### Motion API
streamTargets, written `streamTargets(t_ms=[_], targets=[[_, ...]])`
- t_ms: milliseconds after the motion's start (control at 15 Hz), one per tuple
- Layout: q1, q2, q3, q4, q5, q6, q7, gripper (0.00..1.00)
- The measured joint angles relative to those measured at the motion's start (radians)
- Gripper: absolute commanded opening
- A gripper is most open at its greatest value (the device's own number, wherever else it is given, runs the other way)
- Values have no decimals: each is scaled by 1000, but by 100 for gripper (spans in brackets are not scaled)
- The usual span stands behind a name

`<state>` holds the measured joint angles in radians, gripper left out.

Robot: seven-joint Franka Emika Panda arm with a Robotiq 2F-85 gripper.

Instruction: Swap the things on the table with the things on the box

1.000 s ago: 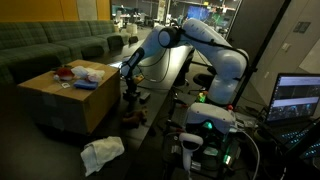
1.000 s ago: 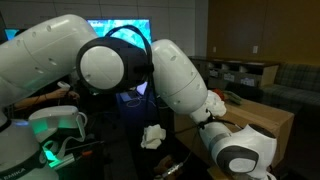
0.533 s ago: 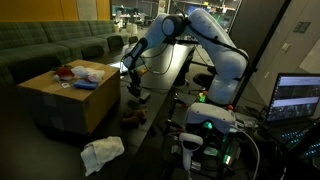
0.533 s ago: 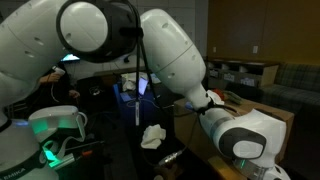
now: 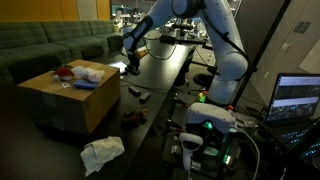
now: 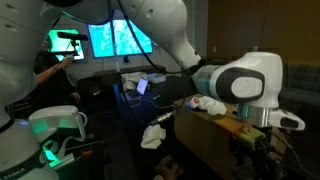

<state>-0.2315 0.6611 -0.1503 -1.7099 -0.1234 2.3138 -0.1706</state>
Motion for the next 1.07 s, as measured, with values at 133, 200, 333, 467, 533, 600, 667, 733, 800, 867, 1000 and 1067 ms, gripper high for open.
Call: streamTargets(t_ms=[133, 200, 333, 467, 533, 600, 667, 733, 800, 867, 1000, 1067], targets=[[34, -62, 0, -8, -22, 0, 24, 32], [53, -86, 1, -8, -30, 0, 33, 32], [90, -123, 6, -6, -37, 0, 46, 32], [124, -140, 17, 3, -47, 0, 56, 32], [139, -142, 24, 10, -49, 0, 57, 32], [152, -141, 33, 18, -50, 0, 58, 32], [164, -139, 42, 25, -50, 1, 58, 32], [174, -136, 53, 33, -50, 1, 58, 32], [183, -131, 63, 41, -50, 1, 58, 32], [191, -121, 72, 53, -50, 1, 58, 32], [204, -91, 84, 84, -50, 1, 58, 32], [210, -72, 87, 102, -50, 1, 58, 32]])
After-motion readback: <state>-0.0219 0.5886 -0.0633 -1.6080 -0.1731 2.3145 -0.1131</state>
